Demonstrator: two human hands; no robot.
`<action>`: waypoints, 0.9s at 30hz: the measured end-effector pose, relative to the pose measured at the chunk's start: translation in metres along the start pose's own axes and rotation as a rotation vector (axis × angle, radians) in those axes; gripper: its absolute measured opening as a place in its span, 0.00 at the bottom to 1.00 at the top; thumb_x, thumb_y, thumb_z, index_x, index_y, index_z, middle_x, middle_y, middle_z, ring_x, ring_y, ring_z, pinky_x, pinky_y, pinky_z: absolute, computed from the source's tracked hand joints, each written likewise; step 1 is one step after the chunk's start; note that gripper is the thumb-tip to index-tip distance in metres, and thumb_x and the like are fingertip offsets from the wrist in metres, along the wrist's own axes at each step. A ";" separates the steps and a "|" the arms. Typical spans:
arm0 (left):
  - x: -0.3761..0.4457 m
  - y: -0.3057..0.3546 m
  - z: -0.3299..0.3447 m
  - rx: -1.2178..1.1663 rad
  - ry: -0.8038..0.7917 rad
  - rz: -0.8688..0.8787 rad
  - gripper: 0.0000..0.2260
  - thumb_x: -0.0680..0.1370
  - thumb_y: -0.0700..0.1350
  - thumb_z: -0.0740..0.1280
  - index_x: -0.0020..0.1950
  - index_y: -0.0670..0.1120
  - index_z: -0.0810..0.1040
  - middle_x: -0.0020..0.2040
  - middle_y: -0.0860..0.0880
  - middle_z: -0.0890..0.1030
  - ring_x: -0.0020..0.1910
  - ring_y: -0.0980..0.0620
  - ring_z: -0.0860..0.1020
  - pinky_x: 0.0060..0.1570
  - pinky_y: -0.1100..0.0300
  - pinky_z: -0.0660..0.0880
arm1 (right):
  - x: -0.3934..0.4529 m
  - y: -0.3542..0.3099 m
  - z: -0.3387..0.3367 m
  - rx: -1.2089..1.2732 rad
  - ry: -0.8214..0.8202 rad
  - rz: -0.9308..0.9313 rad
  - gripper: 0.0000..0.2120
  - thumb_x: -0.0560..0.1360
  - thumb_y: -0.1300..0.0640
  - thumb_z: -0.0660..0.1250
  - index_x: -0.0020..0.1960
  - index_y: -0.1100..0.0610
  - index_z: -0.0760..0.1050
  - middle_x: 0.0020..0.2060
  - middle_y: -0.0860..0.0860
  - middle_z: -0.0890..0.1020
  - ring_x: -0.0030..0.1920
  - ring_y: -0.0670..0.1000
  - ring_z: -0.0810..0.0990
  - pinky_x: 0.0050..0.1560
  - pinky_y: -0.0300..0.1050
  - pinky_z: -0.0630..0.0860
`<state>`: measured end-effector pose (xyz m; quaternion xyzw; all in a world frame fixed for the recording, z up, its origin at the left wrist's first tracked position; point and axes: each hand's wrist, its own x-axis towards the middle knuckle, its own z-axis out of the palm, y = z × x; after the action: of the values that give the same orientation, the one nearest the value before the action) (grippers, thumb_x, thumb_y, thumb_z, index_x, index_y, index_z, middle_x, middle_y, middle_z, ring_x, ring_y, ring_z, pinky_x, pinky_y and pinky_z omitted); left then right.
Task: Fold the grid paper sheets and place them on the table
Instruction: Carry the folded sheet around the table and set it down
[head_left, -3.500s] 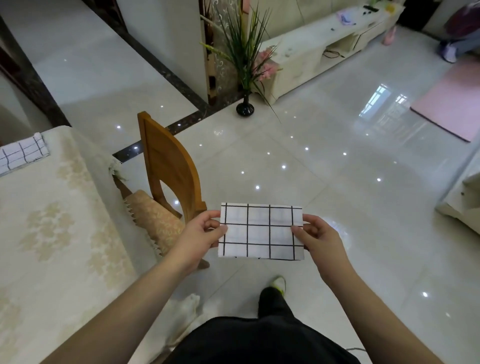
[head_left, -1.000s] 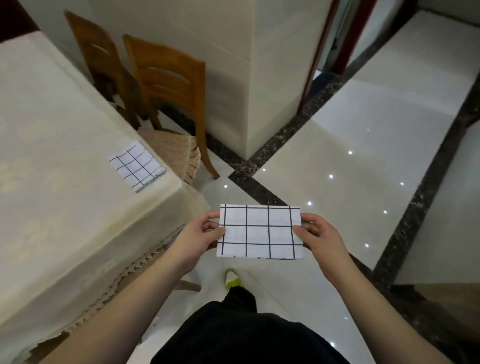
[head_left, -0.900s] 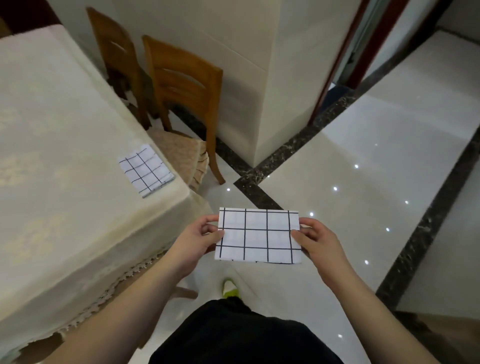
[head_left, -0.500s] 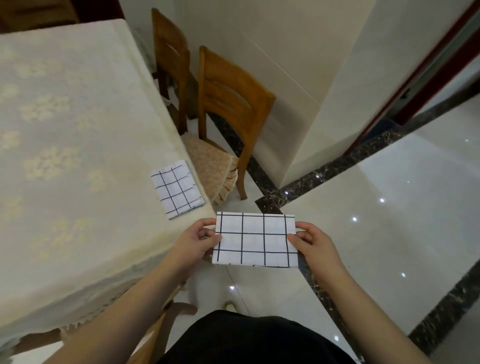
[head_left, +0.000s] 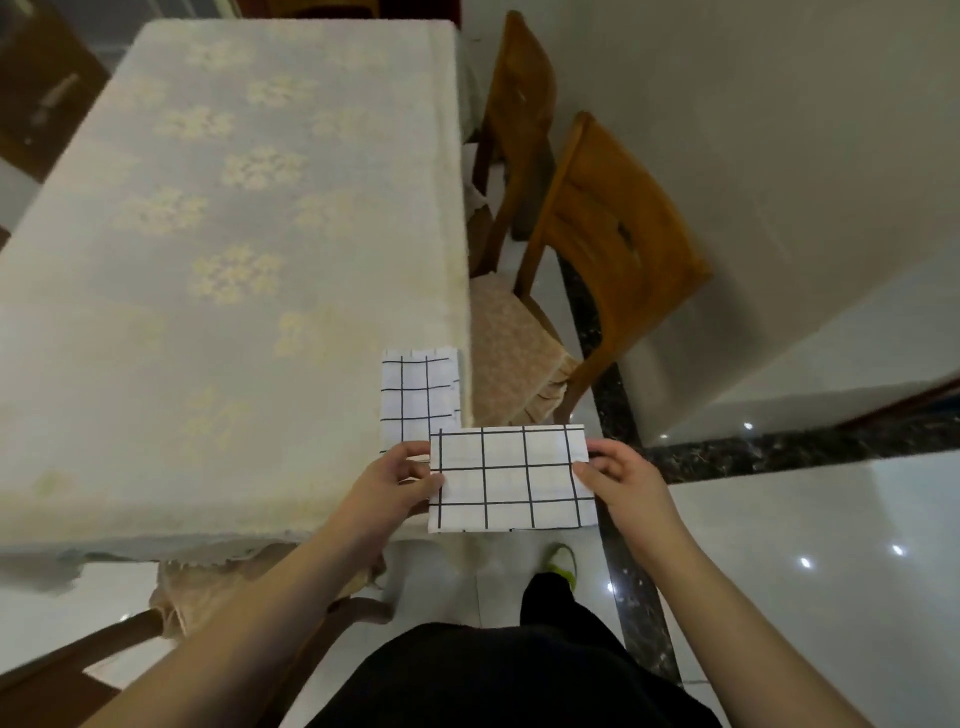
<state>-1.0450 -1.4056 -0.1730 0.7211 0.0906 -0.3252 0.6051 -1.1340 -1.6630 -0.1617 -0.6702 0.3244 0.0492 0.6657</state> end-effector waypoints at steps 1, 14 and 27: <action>0.003 0.003 0.003 -0.010 0.032 -0.012 0.13 0.76 0.39 0.70 0.58 0.52 0.76 0.45 0.44 0.80 0.44 0.50 0.83 0.43 0.62 0.79 | 0.014 -0.004 -0.003 -0.020 -0.033 0.008 0.14 0.76 0.63 0.68 0.61 0.57 0.76 0.47 0.59 0.84 0.45 0.50 0.85 0.40 0.34 0.79; 0.012 0.021 0.047 -0.157 0.416 -0.084 0.15 0.77 0.38 0.70 0.61 0.47 0.74 0.44 0.46 0.77 0.38 0.54 0.79 0.39 0.65 0.77 | 0.151 -0.061 0.000 -0.211 -0.448 -0.001 0.15 0.76 0.62 0.69 0.62 0.56 0.76 0.50 0.56 0.84 0.50 0.53 0.84 0.51 0.46 0.81; 0.018 -0.017 0.030 -0.438 0.606 -0.194 0.16 0.75 0.36 0.71 0.61 0.46 0.73 0.43 0.45 0.75 0.38 0.50 0.78 0.43 0.57 0.81 | 0.202 -0.083 0.102 -0.568 -0.680 -0.137 0.13 0.76 0.64 0.69 0.59 0.57 0.76 0.40 0.56 0.76 0.40 0.48 0.76 0.39 0.28 0.75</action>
<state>-1.0508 -1.4343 -0.1989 0.6263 0.4003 -0.1260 0.6570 -0.8968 -1.6516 -0.2021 -0.7921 0.0154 0.3096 0.5259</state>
